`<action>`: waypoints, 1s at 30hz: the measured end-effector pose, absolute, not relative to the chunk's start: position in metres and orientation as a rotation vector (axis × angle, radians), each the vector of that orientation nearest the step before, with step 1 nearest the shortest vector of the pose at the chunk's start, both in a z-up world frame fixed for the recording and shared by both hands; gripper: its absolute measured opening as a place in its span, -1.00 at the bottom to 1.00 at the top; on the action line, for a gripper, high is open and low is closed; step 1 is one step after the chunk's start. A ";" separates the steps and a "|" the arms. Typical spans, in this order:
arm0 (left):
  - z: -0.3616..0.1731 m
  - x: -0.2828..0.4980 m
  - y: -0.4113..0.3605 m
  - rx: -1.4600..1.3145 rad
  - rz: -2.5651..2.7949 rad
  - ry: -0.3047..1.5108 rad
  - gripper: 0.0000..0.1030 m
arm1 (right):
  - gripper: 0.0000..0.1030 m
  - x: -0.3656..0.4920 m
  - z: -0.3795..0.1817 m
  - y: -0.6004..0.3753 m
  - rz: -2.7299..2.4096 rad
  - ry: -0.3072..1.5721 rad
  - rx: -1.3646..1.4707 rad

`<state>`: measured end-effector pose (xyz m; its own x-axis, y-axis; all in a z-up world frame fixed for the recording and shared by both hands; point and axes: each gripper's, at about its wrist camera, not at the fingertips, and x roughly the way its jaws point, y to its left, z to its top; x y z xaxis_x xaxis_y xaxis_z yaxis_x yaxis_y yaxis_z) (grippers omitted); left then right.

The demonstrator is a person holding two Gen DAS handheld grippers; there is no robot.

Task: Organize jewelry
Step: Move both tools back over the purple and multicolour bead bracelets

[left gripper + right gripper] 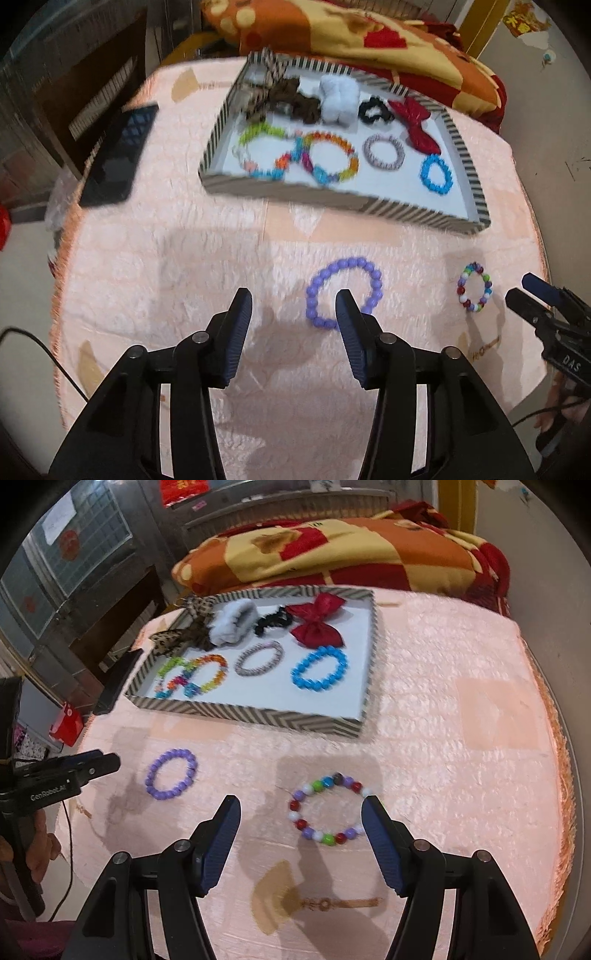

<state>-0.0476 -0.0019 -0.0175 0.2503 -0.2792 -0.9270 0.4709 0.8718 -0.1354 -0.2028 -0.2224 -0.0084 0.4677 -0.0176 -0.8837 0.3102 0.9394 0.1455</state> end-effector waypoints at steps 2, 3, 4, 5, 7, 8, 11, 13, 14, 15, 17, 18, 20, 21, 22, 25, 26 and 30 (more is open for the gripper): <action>-0.025 -0.048 -0.002 0.206 -0.504 1.228 -0.10 | 0.27 -0.206 -0.015 -0.230 -0.217 1.087 0.315; -0.028 -0.048 -0.002 0.213 -0.501 1.232 -0.09 | 0.27 -0.209 -0.018 -0.232 -0.221 1.093 0.319; -0.032 -0.048 -0.002 0.215 -0.501 1.241 -0.09 | 0.27 -0.212 -0.022 -0.236 -0.225 1.102 0.320; -0.035 -0.048 -0.002 0.213 -0.500 1.252 -0.09 | 0.27 -0.213 -0.026 -0.238 -0.229 1.112 0.318; -0.040 -0.048 -0.003 0.211 -0.498 1.268 -0.09 | 0.27 -0.216 -0.032 -0.243 -0.239 1.123 0.312; -0.042 -0.048 -0.005 0.216 -0.499 1.275 -0.09 | 0.27 -0.217 -0.034 -0.246 -0.241 1.121 0.317; -0.045 -0.049 -0.010 0.235 -0.496 1.274 -0.09 | 0.27 -0.217 -0.039 -0.252 -0.244 1.115 0.326; -0.047 -0.049 -0.012 0.238 -0.493 1.273 -0.09 | 0.27 -0.215 -0.042 -0.254 -0.247 1.112 0.316; -0.048 -0.048 -0.014 0.240 -0.490 1.275 -0.09 | 0.27 -0.213 -0.044 -0.255 -0.247 1.112 0.310; -0.049 -0.047 -0.015 0.242 -0.487 1.277 -0.09 | 0.27 -0.212 -0.045 -0.256 -0.247 1.113 0.305; -0.052 -0.045 -0.018 0.247 -0.481 1.282 -0.09 | 0.27 -0.207 -0.049 -0.257 -0.243 1.116 0.292; -0.052 -0.045 -0.019 0.250 -0.477 1.281 -0.09 | 0.27 -0.205 -0.051 -0.258 -0.244 1.118 0.286; -0.055 -0.044 -0.021 0.259 -0.473 1.282 -0.09 | 0.27 -0.200 -0.056 -0.259 -0.242 1.129 0.272; -0.056 -0.044 -0.022 0.261 -0.472 1.282 -0.09 | 0.27 -0.198 -0.057 -0.260 -0.241 1.132 0.267; -0.056 -0.044 -0.022 0.262 -0.469 1.283 -0.09 | 0.27 -0.195 -0.058 -0.260 -0.240 1.133 0.260; -0.062 -0.042 -0.023 0.263 -0.459 1.295 -0.09 | 0.27 -0.190 -0.062 -0.261 -0.229 1.144 0.242; -0.064 -0.041 -0.023 0.259 -0.453 1.301 -0.09 | 0.27 -0.189 -0.063 -0.261 -0.226 1.147 0.235; -0.068 -0.037 -0.023 0.250 -0.445 1.314 -0.02 | 0.27 -0.186 -0.068 -0.263 -0.223 1.159 0.218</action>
<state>-0.0370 -0.0229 -0.0684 0.1867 -0.1734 -0.9670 0.4505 0.8898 -0.0726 -0.1857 -0.2626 -0.0682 0.3833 -0.0609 -0.9216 0.2851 0.9569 0.0553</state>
